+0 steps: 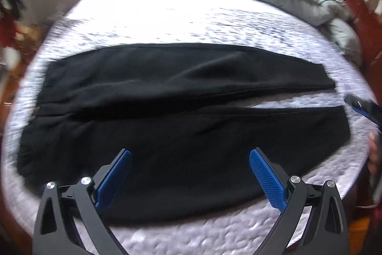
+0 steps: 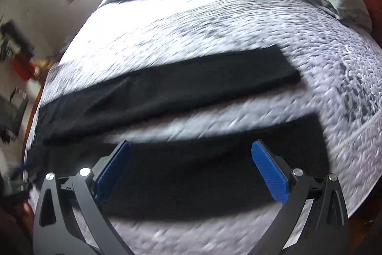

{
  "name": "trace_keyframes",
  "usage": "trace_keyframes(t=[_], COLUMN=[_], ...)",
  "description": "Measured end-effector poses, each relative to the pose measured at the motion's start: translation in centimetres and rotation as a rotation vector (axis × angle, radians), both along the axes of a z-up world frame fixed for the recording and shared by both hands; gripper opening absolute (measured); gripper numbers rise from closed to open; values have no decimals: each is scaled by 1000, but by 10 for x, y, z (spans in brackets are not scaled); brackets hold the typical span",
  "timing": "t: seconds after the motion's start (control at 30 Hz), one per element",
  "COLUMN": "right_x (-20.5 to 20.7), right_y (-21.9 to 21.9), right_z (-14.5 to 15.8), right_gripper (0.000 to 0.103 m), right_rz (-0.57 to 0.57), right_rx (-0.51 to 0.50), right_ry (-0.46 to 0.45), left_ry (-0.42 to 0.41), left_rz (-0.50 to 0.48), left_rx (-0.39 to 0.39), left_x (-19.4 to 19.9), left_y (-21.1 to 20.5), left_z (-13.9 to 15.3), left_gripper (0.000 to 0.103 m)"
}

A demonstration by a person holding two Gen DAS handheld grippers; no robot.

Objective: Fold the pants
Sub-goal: 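Grasp the leg hem with the left tool while the right tool grasps the other hem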

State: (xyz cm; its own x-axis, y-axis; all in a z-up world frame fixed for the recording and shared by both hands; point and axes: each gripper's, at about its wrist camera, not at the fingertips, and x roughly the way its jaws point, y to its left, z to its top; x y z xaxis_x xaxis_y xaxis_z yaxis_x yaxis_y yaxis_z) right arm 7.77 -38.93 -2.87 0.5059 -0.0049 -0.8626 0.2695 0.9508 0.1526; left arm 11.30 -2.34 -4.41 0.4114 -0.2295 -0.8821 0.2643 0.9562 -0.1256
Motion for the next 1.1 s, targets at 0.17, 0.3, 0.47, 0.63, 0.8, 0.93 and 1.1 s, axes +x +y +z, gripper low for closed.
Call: trace_keyframes(t=[0.17, 0.3, 0.47, 0.63, 0.8, 0.93, 1.1], right_x=[74, 128, 160, 165, 154, 137, 118], right_y=[-111, -173, -209, -201, -187, -195, -194], right_z=[-21, -61, -101, -100, -83, -46, -2], right_gripper=[100, 100, 101, 61, 6, 5, 5], right_rz=[-65, -46, -30, 89, 192, 221, 267], right_rx=[6, 16, 43, 84, -22, 37, 81], right_ry=[97, 220, 289, 243, 240, 116, -40], left_ry=[0, 90, 84, 124, 149, 205, 258], left_rz=[25, -48, -152, -283, -407, -529, -691], left_rx=[-24, -43, -26, -63, -91, -202, -297], left_x=[77, 141, 183, 206, 226, 239, 248], left_y=[-16, -46, -83, -122, -161, -184, -210], left_z=[-18, -36, -49, -58, -65, -74, -79], left_gripper=[99, 99, 99, 99, 99, 99, 99])
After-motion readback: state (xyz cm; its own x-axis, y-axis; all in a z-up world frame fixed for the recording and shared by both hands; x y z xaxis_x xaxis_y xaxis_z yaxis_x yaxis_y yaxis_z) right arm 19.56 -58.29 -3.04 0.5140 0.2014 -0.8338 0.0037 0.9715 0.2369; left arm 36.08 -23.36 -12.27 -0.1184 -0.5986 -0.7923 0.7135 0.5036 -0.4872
